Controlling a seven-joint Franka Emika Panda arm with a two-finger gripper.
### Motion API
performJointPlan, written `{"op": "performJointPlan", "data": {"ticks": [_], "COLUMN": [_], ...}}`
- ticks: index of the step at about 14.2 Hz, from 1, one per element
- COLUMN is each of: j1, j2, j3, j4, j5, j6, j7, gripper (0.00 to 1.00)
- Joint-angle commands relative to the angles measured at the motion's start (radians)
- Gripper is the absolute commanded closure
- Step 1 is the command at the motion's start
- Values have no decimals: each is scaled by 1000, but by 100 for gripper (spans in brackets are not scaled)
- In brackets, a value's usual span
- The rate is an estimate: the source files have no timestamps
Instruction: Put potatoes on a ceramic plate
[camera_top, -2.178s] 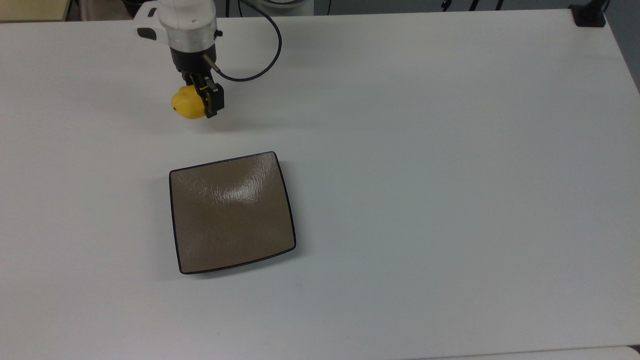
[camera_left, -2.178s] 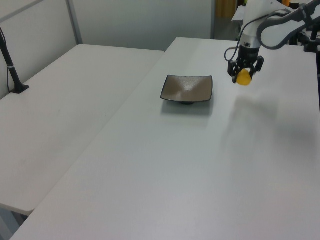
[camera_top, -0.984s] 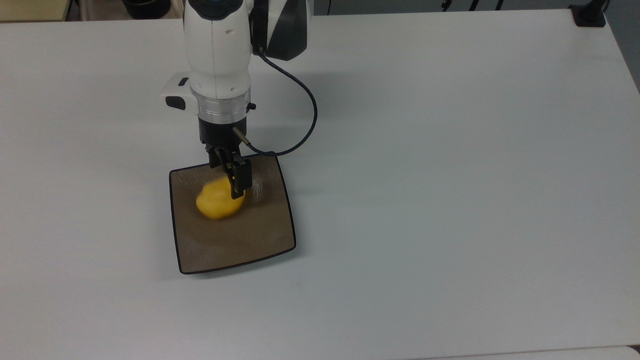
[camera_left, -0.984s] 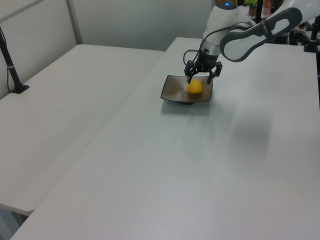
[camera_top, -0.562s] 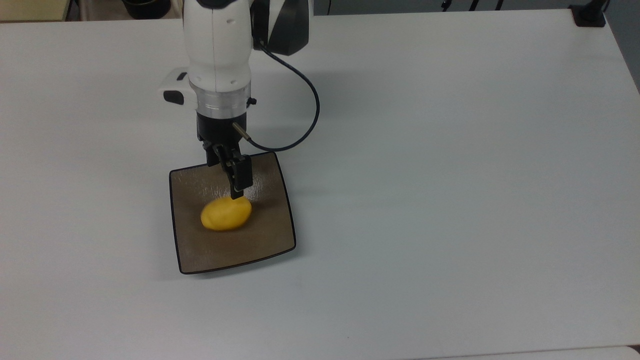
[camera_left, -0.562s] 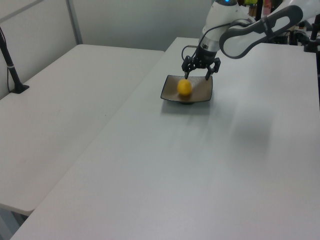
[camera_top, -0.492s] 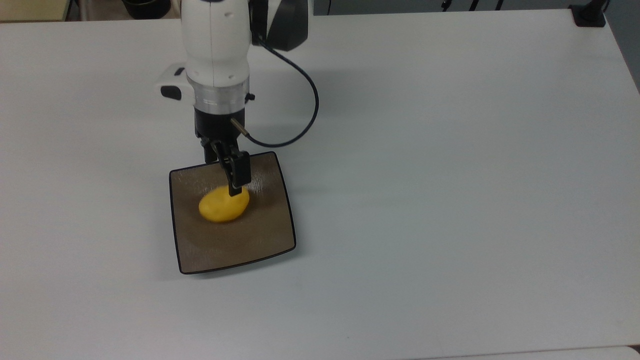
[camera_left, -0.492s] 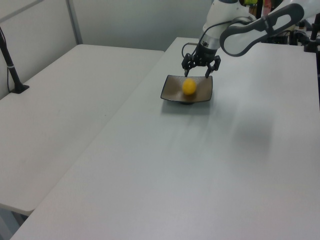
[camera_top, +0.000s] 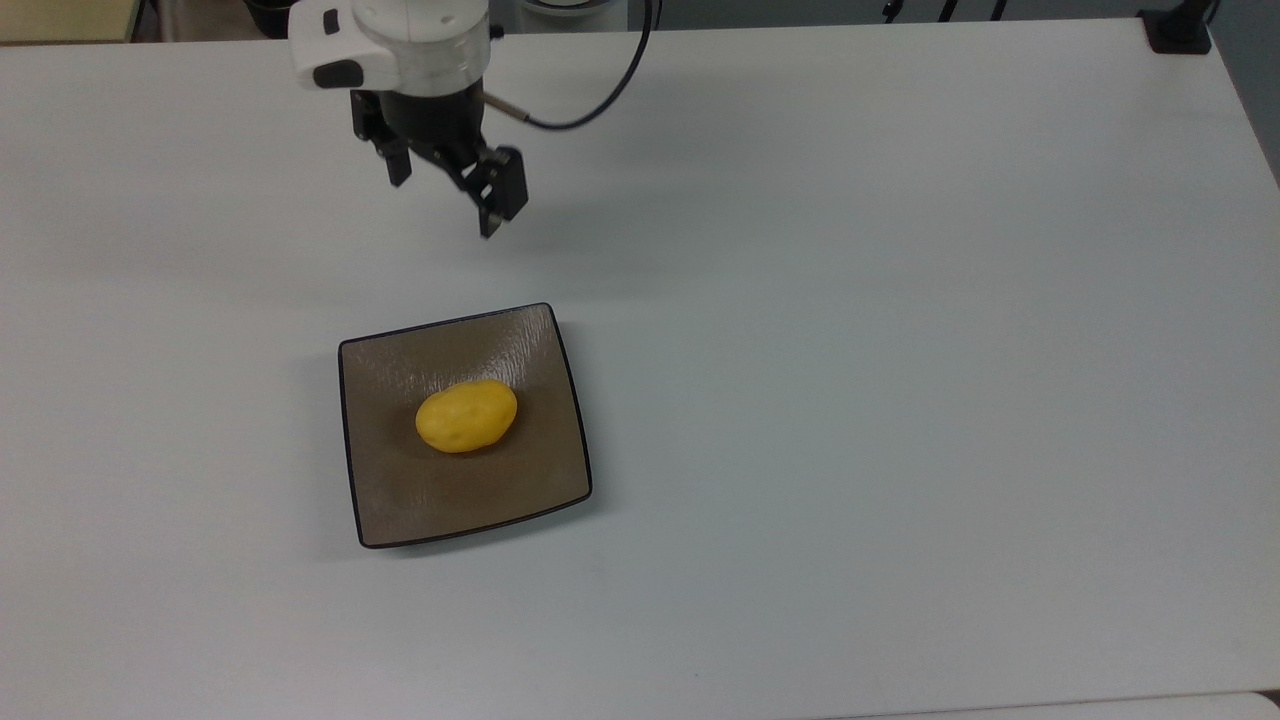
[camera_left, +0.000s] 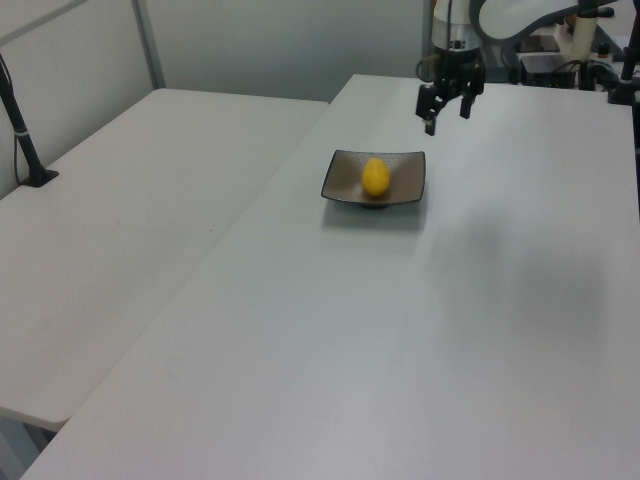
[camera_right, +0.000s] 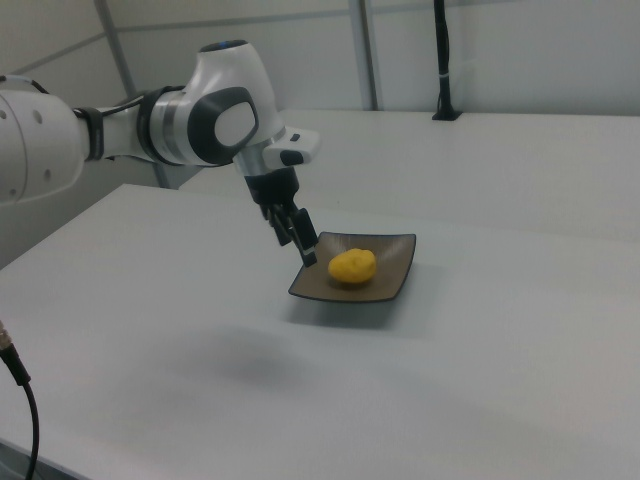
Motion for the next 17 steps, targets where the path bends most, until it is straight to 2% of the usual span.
{"op": "performJointPlan", "data": {"ticks": [1,3,6,8,9,17], "j1": [11,31,40,4,-4,4], "j2": [-119,-157,-210,-237,-237,-228], "j3": [-1,-4,-27,-22,-18,-19], "j4": [-51,-51,-47,-45,-44,-47], "j5": [7,11,46,149,167,155], "j6": [-180,-259,-277,-265,-267,-254], "j7": [-298,-415,-434,-436,-437,-440], "gripper": [0,0,0,0,0,0]}}
